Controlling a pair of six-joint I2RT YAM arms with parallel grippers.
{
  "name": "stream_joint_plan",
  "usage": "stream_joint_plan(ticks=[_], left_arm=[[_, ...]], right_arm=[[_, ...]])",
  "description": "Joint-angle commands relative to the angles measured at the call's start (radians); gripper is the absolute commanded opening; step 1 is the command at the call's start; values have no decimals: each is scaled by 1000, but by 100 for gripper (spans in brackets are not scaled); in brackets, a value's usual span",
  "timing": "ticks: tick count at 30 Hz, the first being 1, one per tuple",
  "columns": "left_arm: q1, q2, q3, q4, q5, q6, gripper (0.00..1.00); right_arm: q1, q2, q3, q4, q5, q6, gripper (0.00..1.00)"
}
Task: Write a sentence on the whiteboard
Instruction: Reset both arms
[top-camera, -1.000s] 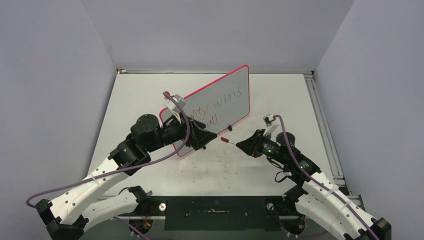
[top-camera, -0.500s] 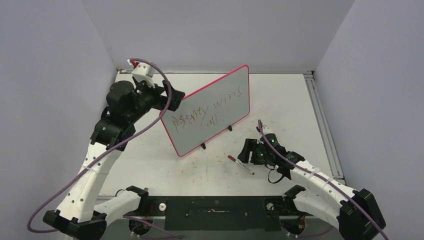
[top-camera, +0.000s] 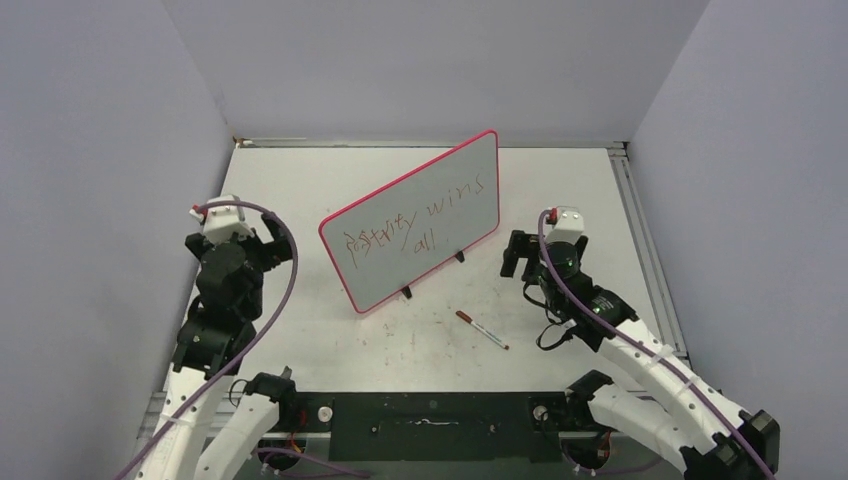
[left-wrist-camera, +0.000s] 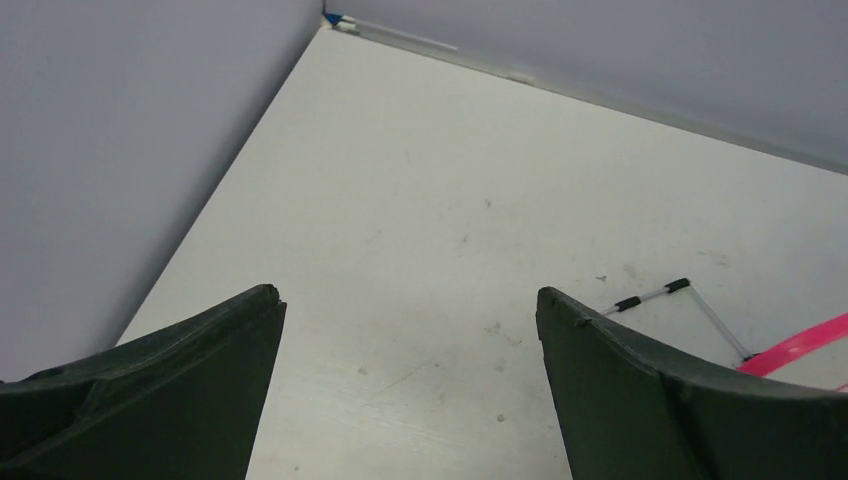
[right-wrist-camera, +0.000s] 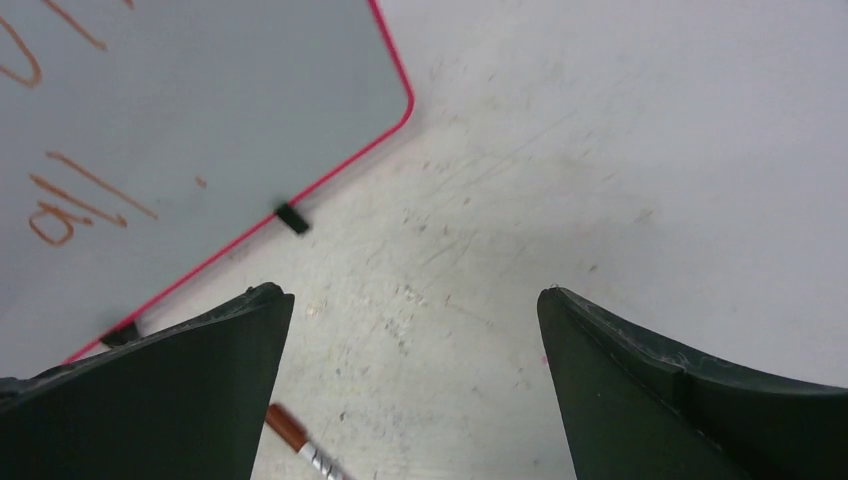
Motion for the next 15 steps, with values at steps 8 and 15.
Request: stream_joint_plan(ticks=[8,15], left_arm=[[5,-186,-136,-111,-207,-74,96],[5,-165,-135,-101,-185,-83,96]], right_arm=[[-4,-166,124,133,256,-271,90],[-4,-152,143,89,250,-278,90]])
